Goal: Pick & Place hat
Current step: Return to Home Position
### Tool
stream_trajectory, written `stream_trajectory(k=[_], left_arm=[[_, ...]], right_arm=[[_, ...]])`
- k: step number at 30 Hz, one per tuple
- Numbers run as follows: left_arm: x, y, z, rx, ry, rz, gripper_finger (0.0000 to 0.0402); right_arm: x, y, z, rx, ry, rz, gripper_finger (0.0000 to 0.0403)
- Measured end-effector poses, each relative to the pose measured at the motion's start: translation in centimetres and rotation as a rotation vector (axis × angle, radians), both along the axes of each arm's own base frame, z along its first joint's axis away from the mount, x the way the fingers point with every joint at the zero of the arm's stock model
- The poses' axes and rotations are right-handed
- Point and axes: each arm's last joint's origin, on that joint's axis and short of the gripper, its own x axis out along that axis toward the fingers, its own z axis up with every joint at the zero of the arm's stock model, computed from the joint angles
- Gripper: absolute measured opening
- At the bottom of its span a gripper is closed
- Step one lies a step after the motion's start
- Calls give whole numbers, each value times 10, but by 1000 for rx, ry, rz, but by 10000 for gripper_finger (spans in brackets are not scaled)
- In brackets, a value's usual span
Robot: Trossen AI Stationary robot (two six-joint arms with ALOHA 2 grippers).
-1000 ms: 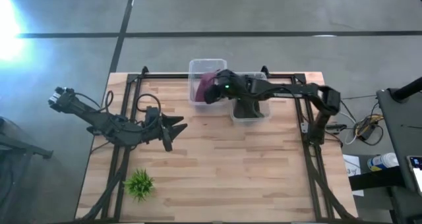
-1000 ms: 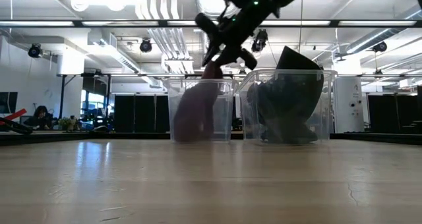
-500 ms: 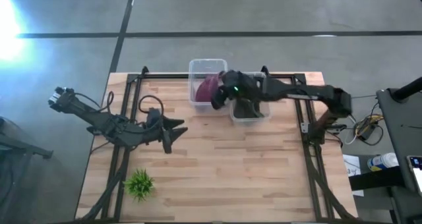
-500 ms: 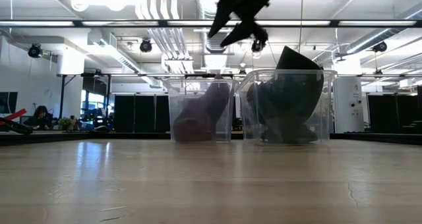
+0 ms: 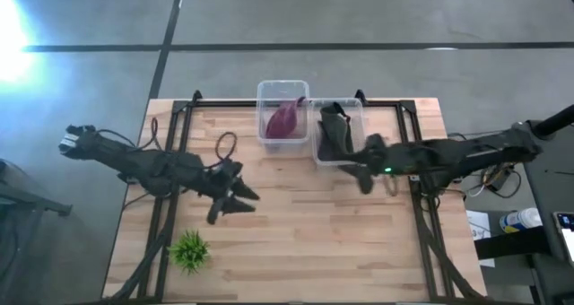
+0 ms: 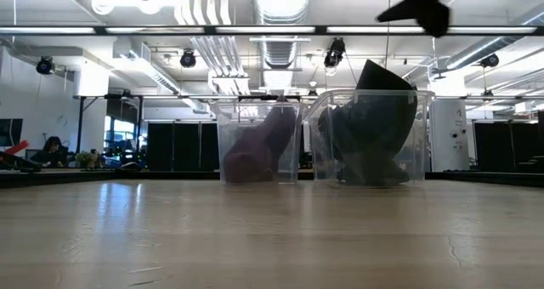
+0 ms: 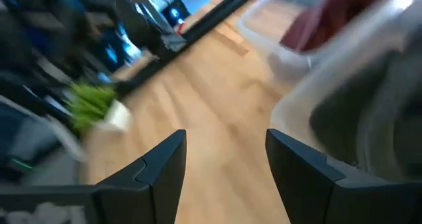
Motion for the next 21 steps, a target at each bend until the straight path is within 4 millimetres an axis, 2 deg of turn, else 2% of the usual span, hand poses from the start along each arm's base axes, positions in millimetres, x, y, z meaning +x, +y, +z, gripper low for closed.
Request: stream_trajectory(k=[3, 5, 8, 12, 18, 21], left_arm=[[3, 19, -12, -54, 78, 69, 188], [3, 27, -18, -142, 143, 130, 188], [5, 27, -15, -51, 33, 97, 188], [7, 44, -10, 3, -103, 143, 188], [-1, 77, -25, 7, -264, 43, 188], [-8, 88, -39, -2, -295, 79, 188]], right_arm=[[-27, 0, -2, 149, -93, -18, 203], [-38, -1, -1, 102, -173, 29, 203], [-50, -4, -5, 4, -298, 79, 203], [-66, -10, -29, -69, -410, 107, 203], [-93, -17, -71, -112, -556, 140, 203], [-103, -19, -84, -182, -604, 137, 203]])
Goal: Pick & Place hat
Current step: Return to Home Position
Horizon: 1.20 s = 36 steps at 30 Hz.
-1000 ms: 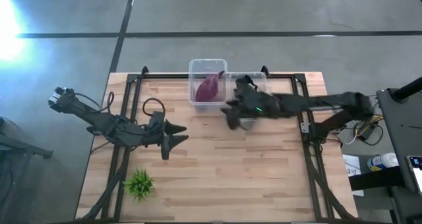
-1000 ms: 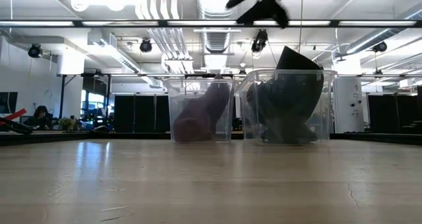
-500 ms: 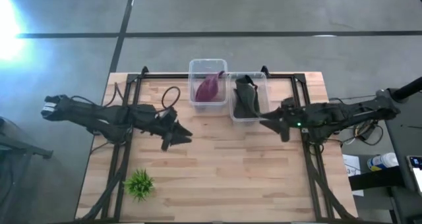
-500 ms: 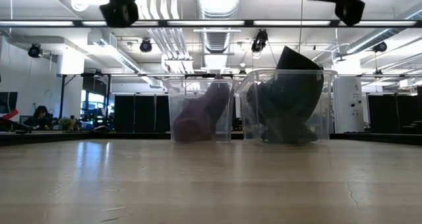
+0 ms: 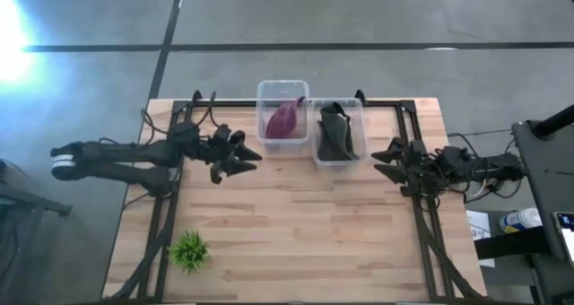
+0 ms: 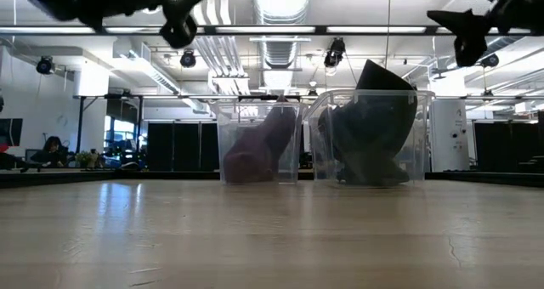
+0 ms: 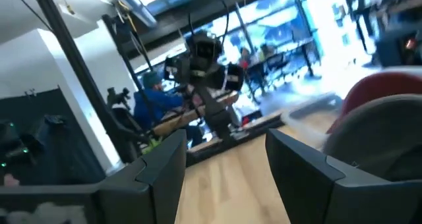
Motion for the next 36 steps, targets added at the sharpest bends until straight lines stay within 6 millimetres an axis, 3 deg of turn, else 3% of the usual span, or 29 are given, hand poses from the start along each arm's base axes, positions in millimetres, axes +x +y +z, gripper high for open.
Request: stream_trajectory(k=[5, 13, 19, 27, 31, 33, 36], left_arm=[[-13, 10, -25, -15, 0, 64, 188], [-33, 12, -64, -104, 72, 111, 188], [-42, 11, -75, -143, 43, 139, 188], [-42, 12, -81, -312, 105, 145, 188], [-47, 5, -86, -77, 130, 110, 188], [-51, -1, -82, 121, 52, 103, 188], [-65, -10, -85, 283, -43, 96, 188]], right_arm=[[-5, -1, -15, -75, -29, -23, 203], [7, -1, -40, -94, 118, -69, 203], [12, 0, -64, -111, 220, -65, 203], [14, 0, -69, -122, 279, -62, 203], [15, 0, -70, -122, 290, -62, 203], [15, 0, -69, -123, 291, -62, 203], [15, 0, -69, -120, 290, -62, 203]])
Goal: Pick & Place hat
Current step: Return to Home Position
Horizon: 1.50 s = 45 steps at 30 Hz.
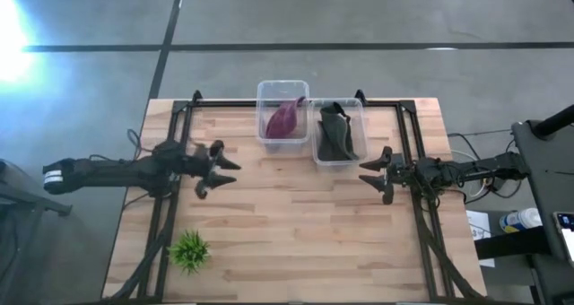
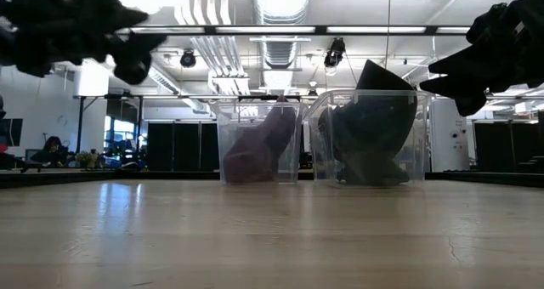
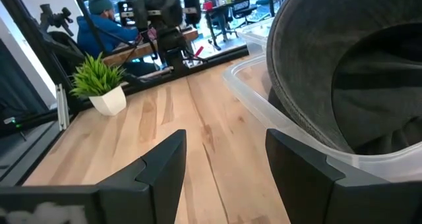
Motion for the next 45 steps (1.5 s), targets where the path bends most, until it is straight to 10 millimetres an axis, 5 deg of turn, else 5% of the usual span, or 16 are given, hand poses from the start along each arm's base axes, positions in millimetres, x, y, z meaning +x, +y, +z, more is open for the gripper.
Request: stream_trajectory(k=[5, 18, 31, 45], left_arm=[[-20, -10, -16, 84, -107, -37, 188], [-40, -15, -32, 131, 0, 2, 188], [-39, -14, -36, 100, 61, 246, 188], [-38, -14, -38, 95, 79, 251, 188]], right_arm=[[0, 0, 0, 0, -1, 1, 203], [0, 0, 0, 0, -2, 0, 203], [0, 0, 0, 0, -2, 1, 203], [0, 0, 0, 0, -2, 0, 203]])
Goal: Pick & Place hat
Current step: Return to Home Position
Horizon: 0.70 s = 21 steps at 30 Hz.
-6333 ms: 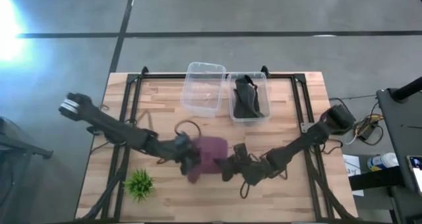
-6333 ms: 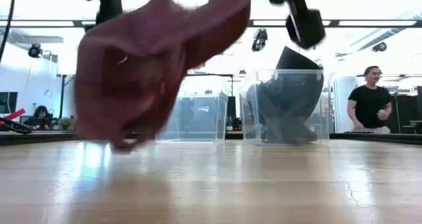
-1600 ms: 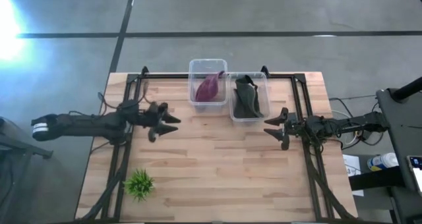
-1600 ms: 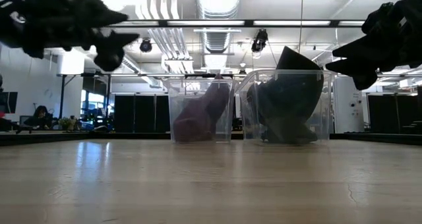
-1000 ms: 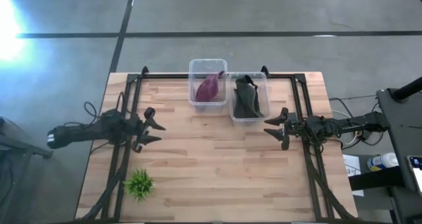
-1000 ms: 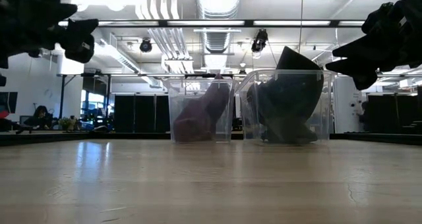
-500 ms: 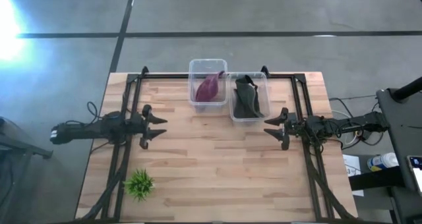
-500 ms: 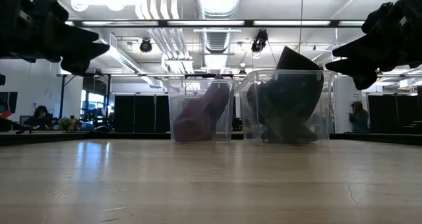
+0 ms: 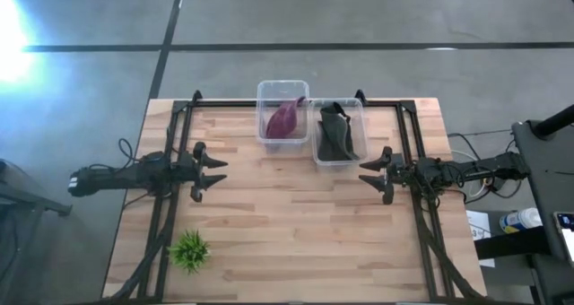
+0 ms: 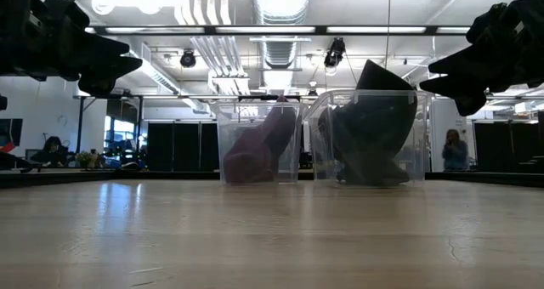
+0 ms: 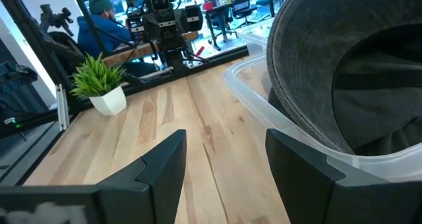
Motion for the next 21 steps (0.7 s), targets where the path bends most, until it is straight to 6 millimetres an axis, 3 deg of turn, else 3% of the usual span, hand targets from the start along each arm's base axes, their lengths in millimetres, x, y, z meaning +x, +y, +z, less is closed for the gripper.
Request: stream_trajectory(k=[8, 11, 15, 18, 21], left_arm=[[0, 0, 0, 0, 0, 2, 188], [0, 0, 0, 0, 0, 2, 188], [0, 0, 0, 0, 0, 2, 188], [0, 0, 0, 0, 1, 1, 188], [0, 0, 0, 0, 2, 1, 188]], right_arm=[[0, 0, 0, -3, 0, 0, 203], [0, 0, 0, -101, 13, 12, 203], [0, 1, 0, -23, 2, 37, 203], [-1, 2, 2, -9, -20, 100, 203], [-4, 3, 6, -99, -63, 211, 203]])
